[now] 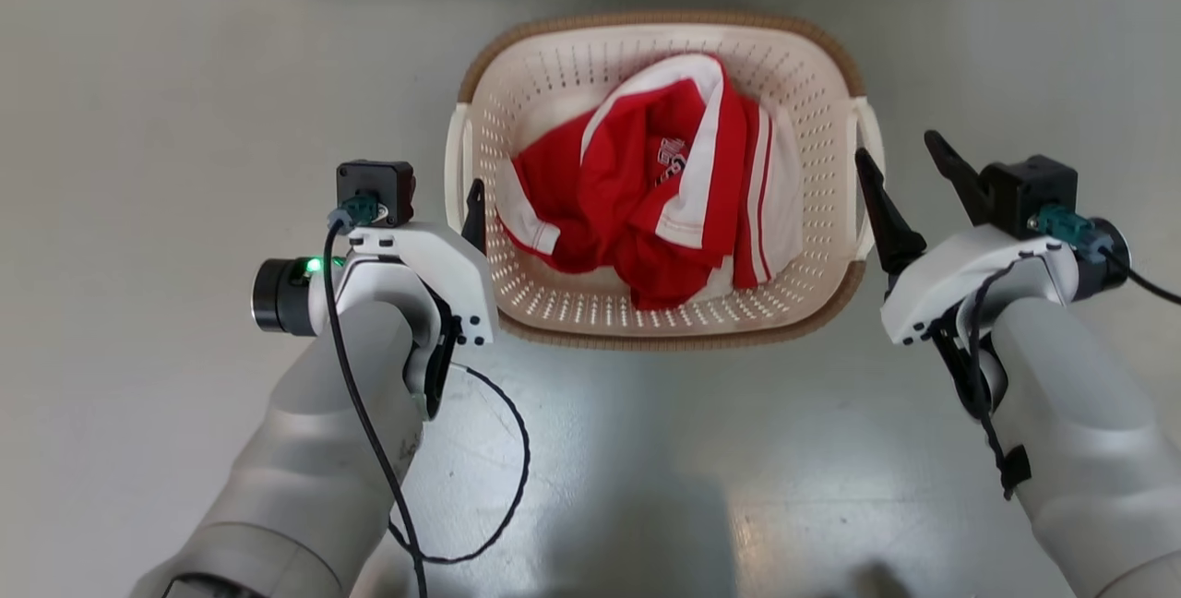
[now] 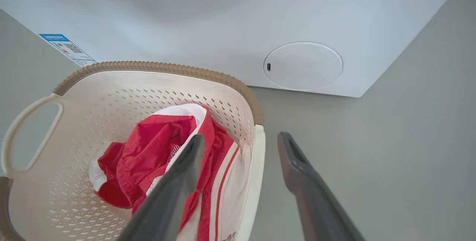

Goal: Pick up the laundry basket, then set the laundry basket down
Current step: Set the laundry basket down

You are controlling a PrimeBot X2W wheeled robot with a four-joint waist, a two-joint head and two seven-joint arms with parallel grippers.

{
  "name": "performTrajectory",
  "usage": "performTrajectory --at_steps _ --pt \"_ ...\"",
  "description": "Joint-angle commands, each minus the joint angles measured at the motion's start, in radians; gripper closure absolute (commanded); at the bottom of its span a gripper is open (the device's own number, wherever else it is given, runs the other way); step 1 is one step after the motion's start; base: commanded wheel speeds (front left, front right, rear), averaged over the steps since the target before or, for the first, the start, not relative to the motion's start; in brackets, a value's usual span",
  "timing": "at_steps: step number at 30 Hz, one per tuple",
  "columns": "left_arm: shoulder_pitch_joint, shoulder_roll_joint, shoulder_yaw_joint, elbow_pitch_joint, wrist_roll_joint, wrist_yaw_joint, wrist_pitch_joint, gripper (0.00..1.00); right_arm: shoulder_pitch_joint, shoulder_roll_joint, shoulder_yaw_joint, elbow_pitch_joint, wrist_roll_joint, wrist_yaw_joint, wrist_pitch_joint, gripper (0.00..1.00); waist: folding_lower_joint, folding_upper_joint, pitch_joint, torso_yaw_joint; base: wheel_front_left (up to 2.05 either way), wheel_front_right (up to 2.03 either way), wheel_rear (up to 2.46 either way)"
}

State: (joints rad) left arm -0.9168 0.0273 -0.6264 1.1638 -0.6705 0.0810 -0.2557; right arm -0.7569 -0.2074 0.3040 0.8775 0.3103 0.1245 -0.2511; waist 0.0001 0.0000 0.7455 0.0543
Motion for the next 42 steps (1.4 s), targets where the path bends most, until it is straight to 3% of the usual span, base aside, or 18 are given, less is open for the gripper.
performTrajectory --at_steps 1,22,42 --pt "0.039 0.023 0.028 -0.025 0.006 0.013 -0.006 0.00 0.055 0.012 0.006 -0.022 -0.016 0.006 -0.011 0.00 -0.0001 0.0000 -0.040 -0.002 0.00 0.00 0.00" --pt "0.289 0.078 0.204 -0.211 0.138 0.004 -0.006 0.00 0.217 0.009 -0.093 -0.105 -0.132 0.006 -0.011 0.00 -0.0001 0.0000 -0.444 -0.028 0.00 0.00 0.00" --pt "0.550 0.135 0.368 -0.423 0.223 -0.008 -0.006 0.00 0.417 0.017 -0.192 -0.327 -0.203 0.006 -0.011 0.00 -0.0001 0.0000 -0.709 -0.042 0.00 0.00 0.00"
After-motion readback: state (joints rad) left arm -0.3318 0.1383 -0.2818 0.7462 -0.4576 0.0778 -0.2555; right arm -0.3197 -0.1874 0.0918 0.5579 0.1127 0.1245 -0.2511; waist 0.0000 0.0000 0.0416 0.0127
